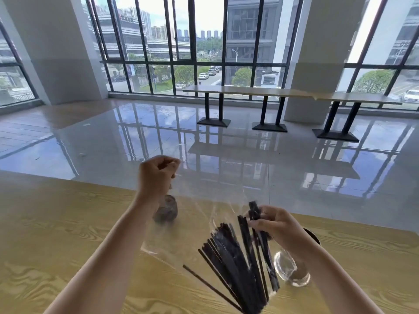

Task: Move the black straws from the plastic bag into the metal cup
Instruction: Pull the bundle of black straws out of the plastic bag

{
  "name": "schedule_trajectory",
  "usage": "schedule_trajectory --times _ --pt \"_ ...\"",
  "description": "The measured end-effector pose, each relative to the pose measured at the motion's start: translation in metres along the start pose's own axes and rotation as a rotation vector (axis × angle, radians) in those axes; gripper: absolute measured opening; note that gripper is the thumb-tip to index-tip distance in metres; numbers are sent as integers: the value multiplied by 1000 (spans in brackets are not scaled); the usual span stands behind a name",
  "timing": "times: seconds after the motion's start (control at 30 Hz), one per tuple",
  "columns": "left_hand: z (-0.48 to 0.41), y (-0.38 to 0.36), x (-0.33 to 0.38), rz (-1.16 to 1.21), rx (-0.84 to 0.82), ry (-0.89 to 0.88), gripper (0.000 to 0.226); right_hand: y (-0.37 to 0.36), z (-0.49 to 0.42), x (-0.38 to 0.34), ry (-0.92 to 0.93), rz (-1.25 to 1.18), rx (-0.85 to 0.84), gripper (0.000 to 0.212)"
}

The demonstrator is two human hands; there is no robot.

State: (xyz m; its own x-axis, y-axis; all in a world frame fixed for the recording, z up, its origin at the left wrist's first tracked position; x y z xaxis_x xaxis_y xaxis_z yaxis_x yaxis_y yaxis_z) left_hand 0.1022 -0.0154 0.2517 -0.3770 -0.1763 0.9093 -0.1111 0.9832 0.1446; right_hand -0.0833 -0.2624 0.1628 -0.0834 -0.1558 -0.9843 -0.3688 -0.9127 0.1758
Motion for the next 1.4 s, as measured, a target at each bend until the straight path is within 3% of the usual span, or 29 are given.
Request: schedule_trajectory --times 0.1,0.2,0.27,0.33,0.37,0.43,0.5,0.6,0.77,0.9,1.17,1.33,1.4 --pt "-6 0 -1 -148 42 -70 10 5 4 -3 0 -79 21 31" --pt "3 -1 -4 -304 90 -164 39 8 5 -10 13 -126 44 39" --pt "12 14 -5 -333 220 -255 53 10 5 -16 26 -141 45 42" --pt "28 28 -8 -265 324 -383 44 14 4 -20 36 -149 57 40" --pt "38 31 -16 -241 307 -398 36 16 4 -22 37 -148 60 41" --pt "52 20 -33 -257 105 -323 33 18 5 -23 44 -138 64 42" --pt "59 1 -54 -300 -139 -229 60 17 4 -23 49 -121 62 42" --pt "57 -21 -74 -248 -267 -100 89 15 4 -22 49 -103 63 40" --pt "37 -37 -83 -295 -172 -105 89 26 7 -19 42 -79 76 36" --pt "37 -59 -72 -177 -360 -62 85 36 10 -23 66 -87 99 36" --pt "35 -57 -65 -20 -356 -95 29 56 15 -13 37 -64 160 39" --pt "37 -50 -41 171 -581 15 28 60 14 -4 -37 -67 112 34" --pt "37 -52 -34 127 -593 3 23 59 14 -10 -12 10 90 36"
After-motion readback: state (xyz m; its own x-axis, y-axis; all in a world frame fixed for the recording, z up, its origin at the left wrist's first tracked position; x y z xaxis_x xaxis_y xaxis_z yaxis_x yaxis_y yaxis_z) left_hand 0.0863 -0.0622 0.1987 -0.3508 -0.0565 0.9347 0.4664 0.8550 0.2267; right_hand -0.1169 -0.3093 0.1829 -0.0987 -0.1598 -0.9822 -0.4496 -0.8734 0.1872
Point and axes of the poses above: each hand's wrist, its own z-axis away from the middle knuckle, its own y-axis out of the back of the hand, x = y × z, the point moved 6 cm from there along -z, towards the middle knuckle, and after that the axes turned 11 degrees about x, right-handed, at the moved point
